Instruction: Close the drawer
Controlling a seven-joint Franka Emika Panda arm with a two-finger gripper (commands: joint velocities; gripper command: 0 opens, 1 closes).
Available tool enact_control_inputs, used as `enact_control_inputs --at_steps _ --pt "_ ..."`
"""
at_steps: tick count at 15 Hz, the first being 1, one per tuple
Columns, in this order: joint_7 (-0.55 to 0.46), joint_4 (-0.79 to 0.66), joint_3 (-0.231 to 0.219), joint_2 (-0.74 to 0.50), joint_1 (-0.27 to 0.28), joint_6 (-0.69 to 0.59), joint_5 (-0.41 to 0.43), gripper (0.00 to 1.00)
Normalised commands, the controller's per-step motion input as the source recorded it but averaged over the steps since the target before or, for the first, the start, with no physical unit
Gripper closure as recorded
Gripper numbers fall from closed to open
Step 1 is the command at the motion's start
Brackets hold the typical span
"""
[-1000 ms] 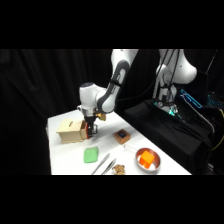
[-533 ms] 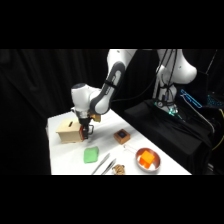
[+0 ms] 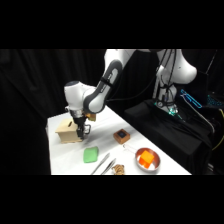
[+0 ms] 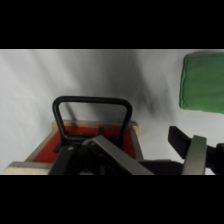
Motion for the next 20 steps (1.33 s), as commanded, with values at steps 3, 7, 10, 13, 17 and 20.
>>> enact_control_inputs --at_steps 3,7,10,13,17,20 --pt "-0.02 -0.17 0.021 -0.36 0.014 -0.22 -0.099 0.0" --pt "-0.08 -0.33 0.048 -0.63 0.015 -0.33 -0.109 0.0" --pt "-0.09 -0.23 0.062 -0.59 -0.006 -0.4 -0.105 0.0" --pt "-0.12 -0.1 0.066 -0.44 -0.046 -0.42 -0.059 0.0" --pt "-0.15 -0.01 0.061 -0.31 -0.072 -0.39 -0.028 0.0" --pt "-0.12 0.0 0.05 -0.27 -0.063 -0.29 -0.048 0.0"
